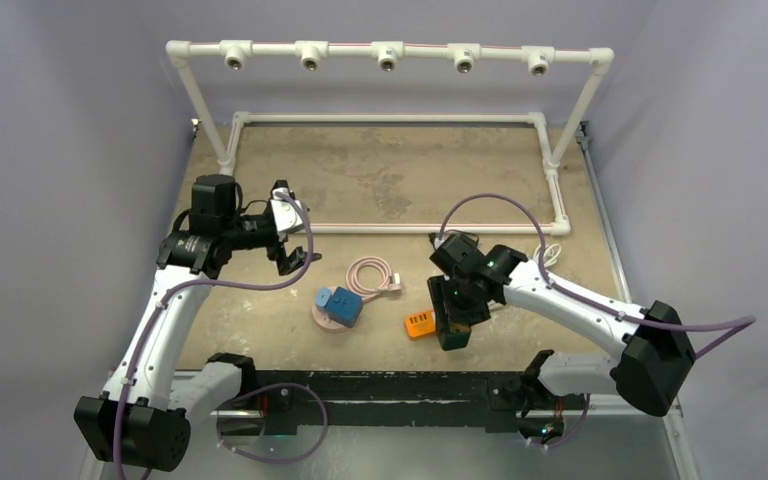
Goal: Insert the plug
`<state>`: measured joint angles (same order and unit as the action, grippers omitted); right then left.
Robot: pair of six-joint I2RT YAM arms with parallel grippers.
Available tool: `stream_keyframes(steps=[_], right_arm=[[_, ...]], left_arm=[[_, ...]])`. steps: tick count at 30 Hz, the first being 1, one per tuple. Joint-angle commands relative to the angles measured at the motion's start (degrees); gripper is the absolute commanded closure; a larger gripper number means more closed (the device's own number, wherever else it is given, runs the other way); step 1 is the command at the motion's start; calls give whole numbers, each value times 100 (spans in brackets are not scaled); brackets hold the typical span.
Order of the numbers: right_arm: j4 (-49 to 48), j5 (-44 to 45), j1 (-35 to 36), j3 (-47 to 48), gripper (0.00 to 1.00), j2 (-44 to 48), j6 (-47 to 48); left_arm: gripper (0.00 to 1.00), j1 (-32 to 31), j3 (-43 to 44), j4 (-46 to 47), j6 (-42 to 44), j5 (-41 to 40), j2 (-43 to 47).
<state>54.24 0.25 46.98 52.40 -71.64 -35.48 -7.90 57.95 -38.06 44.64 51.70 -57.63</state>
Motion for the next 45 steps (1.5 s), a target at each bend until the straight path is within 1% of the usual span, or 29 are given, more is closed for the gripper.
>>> stream_keyframes(steps=[1, 4, 7, 15, 18, 20, 23, 27, 32, 38, 45], right_arm=[[-291, -329, 288, -350, 100, -57, -433], [-495, -56, 338, -365, 100, -169, -453], [-541, 308, 337, -98, 100, -360, -437], [-1016, 817, 328, 619, 100, -1224, 144], [-1353, 971, 325, 781, 100, -1349, 282], [-1391, 985, 312, 954, 100, -1436, 343], [-1270, 1045, 306, 1010, 100, -1212, 198], [-797, 1692, 215, 912, 100, -613, -290], [-524, 2246, -223, 734, 100, -138, -528], [-628, 2654, -280, 644, 100, -215, -900], [-785, 2654, -284, 420, 100, -315, -1013]], left_arm=[[3, 8, 13, -5, 157, 144, 50], [3, 8, 28, -7, 205, 113, 50], [3, 8, 56, 9, 203, 125, 19], [2, 8, 117, 53, 168, 52, 21], [2, 8, 103, 62, 170, 25, 32], [2, 8, 109, 60, 157, 22, 31], [2, 8, 141, 29, 157, 41, 32], [2, 8, 134, -121, 258, 135, 39], [2, 8, 117, -114, 282, 229, -14], [2, 8, 146, -166, 324, 253, -38], [2, 8, 146, -317, 506, 235, -98]])
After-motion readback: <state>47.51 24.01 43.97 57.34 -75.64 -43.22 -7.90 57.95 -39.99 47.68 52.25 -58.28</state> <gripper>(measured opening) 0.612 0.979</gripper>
